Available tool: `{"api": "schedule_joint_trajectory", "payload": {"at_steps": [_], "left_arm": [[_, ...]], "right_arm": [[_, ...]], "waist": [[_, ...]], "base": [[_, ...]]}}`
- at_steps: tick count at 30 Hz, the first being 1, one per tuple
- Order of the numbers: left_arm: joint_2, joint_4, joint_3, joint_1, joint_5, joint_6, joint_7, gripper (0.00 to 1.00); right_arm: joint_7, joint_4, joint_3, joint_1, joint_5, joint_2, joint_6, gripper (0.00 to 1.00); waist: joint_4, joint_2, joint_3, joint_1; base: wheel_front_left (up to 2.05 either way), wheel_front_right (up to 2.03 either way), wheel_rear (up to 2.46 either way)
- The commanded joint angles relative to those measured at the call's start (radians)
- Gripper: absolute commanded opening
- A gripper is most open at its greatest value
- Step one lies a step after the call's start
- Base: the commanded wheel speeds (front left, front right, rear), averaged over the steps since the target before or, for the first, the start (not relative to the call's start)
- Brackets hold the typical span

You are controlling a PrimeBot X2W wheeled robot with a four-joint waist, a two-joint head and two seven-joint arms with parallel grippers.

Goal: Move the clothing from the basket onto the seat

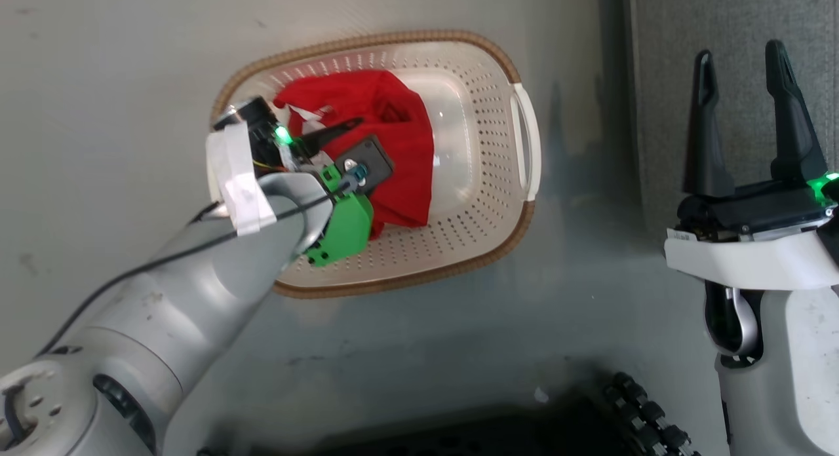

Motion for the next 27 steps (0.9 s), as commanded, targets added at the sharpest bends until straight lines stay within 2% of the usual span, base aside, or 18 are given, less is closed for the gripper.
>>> {"api": "schedule_joint_trajectory", "payload": {"at_steps": [1, 13, 19, 27], "left_arm": [[0.015, 0.018, -0.005, -0.038, 0.008, 0.001, 0.034, 1.0], [0.043, 0.113, -0.008, -0.114, 0.087, 0.0, 0.165, 1.0], [0.057, 0.186, -0.008, -0.166, 0.114, 0.001, 0.109, 1.0], [0.014, 0.267, -0.008, -0.22, 0.142, 0.028, 0.019, 1.0]], "right_arm": [[-0.003, -0.013, 0.004, -0.025, -0.006, 0.002, -0.001, 1.0], [-0.003, -0.048, 0.054, -0.073, -0.02, 0.008, -0.001, 1.0], [-0.003, -0.053, 0.065, -0.07, -0.007, 0.009, -0.001, 1.0], [-0.003, -0.049, 0.061, -0.07, 0.009, 0.009, -0.001, 1.0]], "waist": [[-0.068, -0.0001, 0.115, -0.0003], [-0.112, -0.0001, 0.218, -0.0003], [-0.123, -0.0001, 0.237, -0.0003], [-0.125, -0.0001, 0.259, -0.0003]], "base": [[0.0, 0.0, 0.0], [0.0, 0.0, 0.0], [0.0, 0.0, 0.0], [0.0, 0.0, 0.0]]}}
